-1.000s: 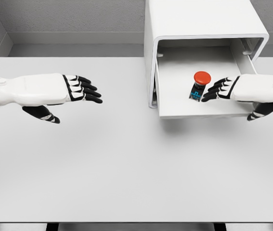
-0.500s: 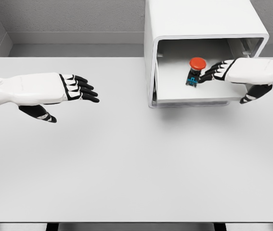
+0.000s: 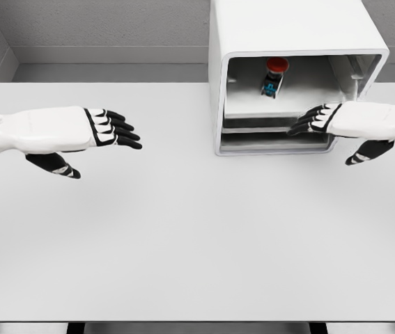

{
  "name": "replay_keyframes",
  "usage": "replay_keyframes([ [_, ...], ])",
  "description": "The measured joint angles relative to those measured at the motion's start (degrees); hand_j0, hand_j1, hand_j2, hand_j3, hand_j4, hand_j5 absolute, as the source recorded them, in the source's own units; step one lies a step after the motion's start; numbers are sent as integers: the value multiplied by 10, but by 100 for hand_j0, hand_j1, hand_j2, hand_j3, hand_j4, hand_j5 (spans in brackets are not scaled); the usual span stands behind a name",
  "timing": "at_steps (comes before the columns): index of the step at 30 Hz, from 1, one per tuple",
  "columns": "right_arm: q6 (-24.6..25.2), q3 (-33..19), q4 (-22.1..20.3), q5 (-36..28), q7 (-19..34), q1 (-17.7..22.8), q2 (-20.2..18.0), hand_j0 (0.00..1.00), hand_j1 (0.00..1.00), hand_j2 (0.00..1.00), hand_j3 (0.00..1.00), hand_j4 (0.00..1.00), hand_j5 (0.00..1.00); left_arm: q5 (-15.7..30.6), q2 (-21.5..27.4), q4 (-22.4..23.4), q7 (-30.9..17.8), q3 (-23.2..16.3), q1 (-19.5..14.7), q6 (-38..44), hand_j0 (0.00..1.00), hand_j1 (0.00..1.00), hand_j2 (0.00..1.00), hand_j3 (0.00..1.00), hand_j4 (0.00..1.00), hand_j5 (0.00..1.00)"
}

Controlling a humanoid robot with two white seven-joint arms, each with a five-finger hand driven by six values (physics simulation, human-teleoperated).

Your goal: Slide open multi-storey tabletop storage cabinets and put open load switch and slide close multi-storey tabletop storage cabinets

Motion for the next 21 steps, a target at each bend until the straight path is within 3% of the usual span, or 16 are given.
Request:
replay_keyframes([
  [4,0,-2,-13,-25,-13,26,-17,100,100,100,100,100,100,0,0,0,0,0,0,0,100,100,100,100,100,100],
  [21,0,41,-18,-113,-19,27,-48,100,100,100,100,100,100,-1,15,1,-1,1,16,0,100,100,100,100,100,100],
])
